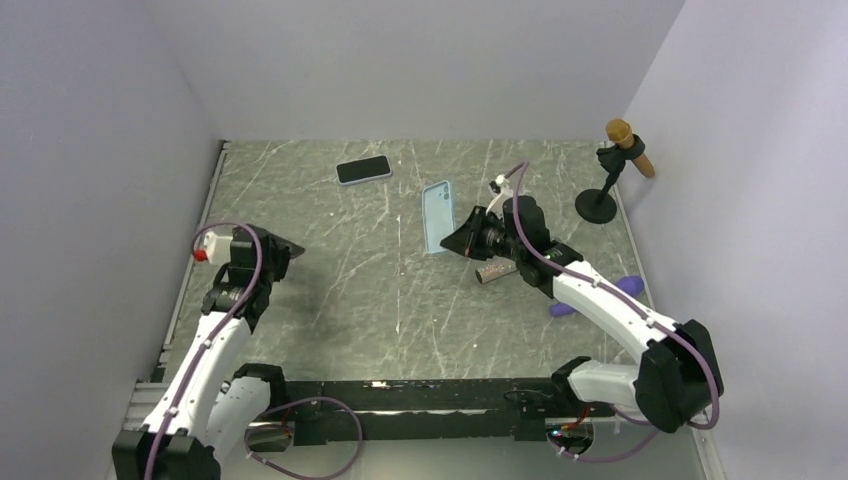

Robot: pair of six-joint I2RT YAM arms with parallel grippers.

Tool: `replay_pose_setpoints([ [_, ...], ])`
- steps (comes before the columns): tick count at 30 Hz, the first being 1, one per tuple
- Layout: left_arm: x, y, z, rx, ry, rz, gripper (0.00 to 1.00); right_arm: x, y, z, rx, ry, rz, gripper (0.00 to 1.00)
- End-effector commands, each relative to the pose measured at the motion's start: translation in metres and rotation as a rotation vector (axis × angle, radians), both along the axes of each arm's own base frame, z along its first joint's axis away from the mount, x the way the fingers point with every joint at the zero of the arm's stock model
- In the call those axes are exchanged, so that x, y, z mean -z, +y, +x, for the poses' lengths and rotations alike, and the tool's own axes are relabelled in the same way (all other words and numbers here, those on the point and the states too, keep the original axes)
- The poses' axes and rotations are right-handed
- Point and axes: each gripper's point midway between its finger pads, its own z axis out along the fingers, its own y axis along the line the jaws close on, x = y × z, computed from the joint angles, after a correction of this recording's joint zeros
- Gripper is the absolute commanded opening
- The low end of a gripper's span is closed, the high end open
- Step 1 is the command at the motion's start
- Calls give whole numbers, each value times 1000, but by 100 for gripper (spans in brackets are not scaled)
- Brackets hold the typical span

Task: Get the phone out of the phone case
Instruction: Place the phone at the center of the board.

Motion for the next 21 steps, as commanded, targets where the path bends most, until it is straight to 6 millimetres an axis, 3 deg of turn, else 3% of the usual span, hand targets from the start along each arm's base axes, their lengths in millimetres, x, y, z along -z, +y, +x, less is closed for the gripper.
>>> replay_pose_setpoints([
  [1,-10,48,36,-250,-163,-63,0,-17,-5,-17,-26,-65,-29,0],
  [6,16,88,68,-329,-187,-65,0,-30,-8,-23,-36,-93,-82,0],
  [11,34,118,86,-396,-245,-99,0,-34,-13,-23,-20,-104,-111,0],
  [21,55,137,131,-383,-319,-165,0,-16,2,-25,-28,-35,-99,0],
])
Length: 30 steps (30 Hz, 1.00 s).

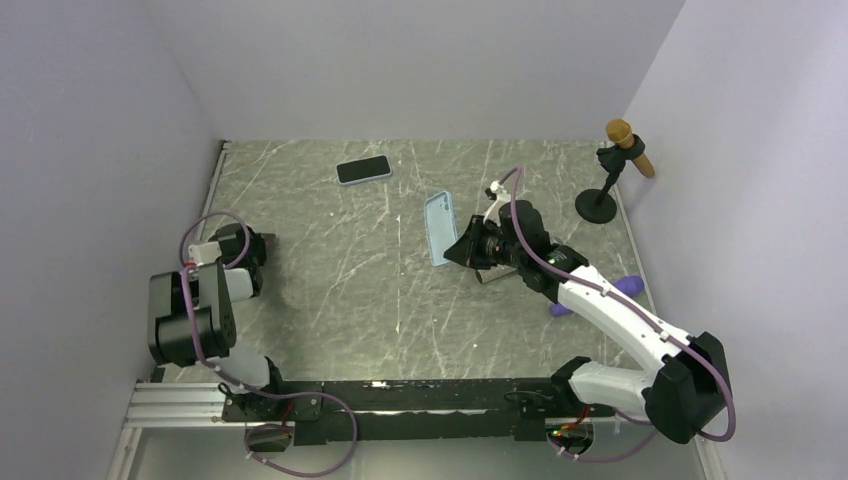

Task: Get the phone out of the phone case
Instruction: Place the phone at the center of the board.

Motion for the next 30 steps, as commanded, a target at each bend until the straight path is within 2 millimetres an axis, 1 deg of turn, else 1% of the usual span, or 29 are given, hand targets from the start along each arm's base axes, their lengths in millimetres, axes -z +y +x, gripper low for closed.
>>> replay_pose_setpoints([
  [1,-57,16,46,-3,-265,22,0,-16,12,6,15,-31,29,0],
  [4,-49,19,57,12,-272,12,0,-13,17,6,16,-29,21,0],
  [6,-41,23,58,5,-259,11,0,-11,20,6,13,-20,13,0],
  [9,-29,25,56,-8,-238,-9,1,-14,27,6,5,-23,13,0],
  [13,-11,19,54,-6,-215,-76,9,-19,40,3,-33,-17,87,0],
  [15,-5,20,51,-21,-218,-88,14,-19,46,0,-51,-6,107,0],
  [17,0,20,49,-31,-201,-96,20,-18,49,-3,-61,-4,117,0],
  [20,4,20,45,-31,-173,-99,28,-13,47,-8,-58,-1,116,0],
  [23,9,19,38,-43,-122,-108,42,-14,42,-12,-51,-10,129,0],
  [24,13,19,34,-51,-96,-119,48,-14,42,-14,-52,-13,136,0],
  [26,12,18,31,-47,-82,-117,61,-13,41,-16,-55,-17,143,0],
  [29,8,17,27,-42,-62,-103,84,-13,41,-17,-60,-24,148,0],
  [30,6,19,25,-47,-53,-96,95,-13,42,-17,-64,-29,150,0],
])
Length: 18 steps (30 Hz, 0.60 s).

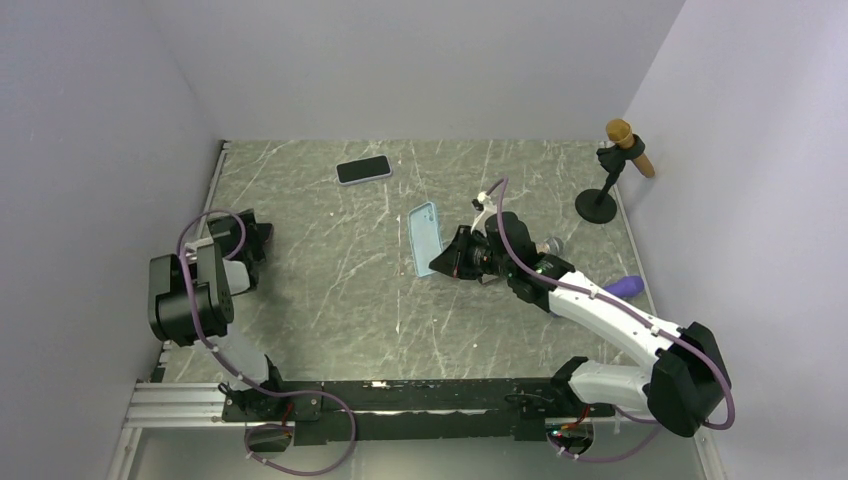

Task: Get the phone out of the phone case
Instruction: Place the phone at the center of the board.

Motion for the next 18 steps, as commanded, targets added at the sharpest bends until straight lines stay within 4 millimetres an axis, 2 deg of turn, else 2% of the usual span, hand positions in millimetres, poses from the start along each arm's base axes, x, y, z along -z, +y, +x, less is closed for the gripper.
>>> replay_pose_setpoints([
  [1,0,4,-15,-17,80,10,99,-28,9,3,-22,-84,90,0],
  [4,-11,1,-20,3,102,13,99,-28,9,2,-30,-95,86,0],
  [7,-17,-11,-33,27,178,-54,99,-26,6,5,-20,-106,70,0],
  [13,-52,-39,-50,125,195,-123,100,-22,7,11,-27,-106,64,0],
  [15,-76,-47,-48,182,151,-71,99,-19,8,12,-31,-95,59,0],
  [18,-131,-73,-36,373,100,193,100,-13,10,17,-19,-88,59,0],
])
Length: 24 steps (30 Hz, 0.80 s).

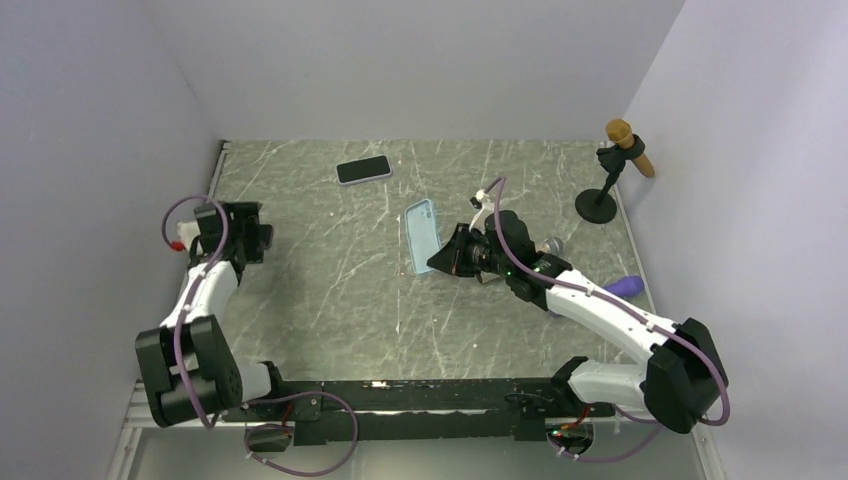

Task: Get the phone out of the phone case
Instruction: Place the phone at the center of the board, then place the phone case at the center of the board.

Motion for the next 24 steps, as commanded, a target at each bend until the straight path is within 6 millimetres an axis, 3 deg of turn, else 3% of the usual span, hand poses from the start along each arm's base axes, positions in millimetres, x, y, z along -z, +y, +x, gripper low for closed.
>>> replay_pose_setpoints([
  [1,-83,-50,15,344,-88,328,99,-6,7,14,6,-50,40,0],
  [4,-144,-95,28,542,-177,756,99,4,6,25,52,-29,51,0],
  [5,-156,-114,29,615,-224,848,99,7,6,30,68,-28,51,0],
  [7,-170,-144,28,729,-315,912,99,12,6,41,94,-18,52,0],
  [10,-179,-167,18,820,-379,966,99,22,1,65,117,23,45,0],
  [13,-200,-177,9,855,-486,1030,99,35,-11,94,132,70,36,0],
  [16,-208,-182,4,881,-529,1051,99,45,-28,125,162,74,-7,0],
  [19,-210,-182,3,890,-532,1069,99,60,-40,152,154,115,-23,0],
  [24,-206,-180,5,905,-541,1045,99,71,-39,182,120,132,-33,0],
])
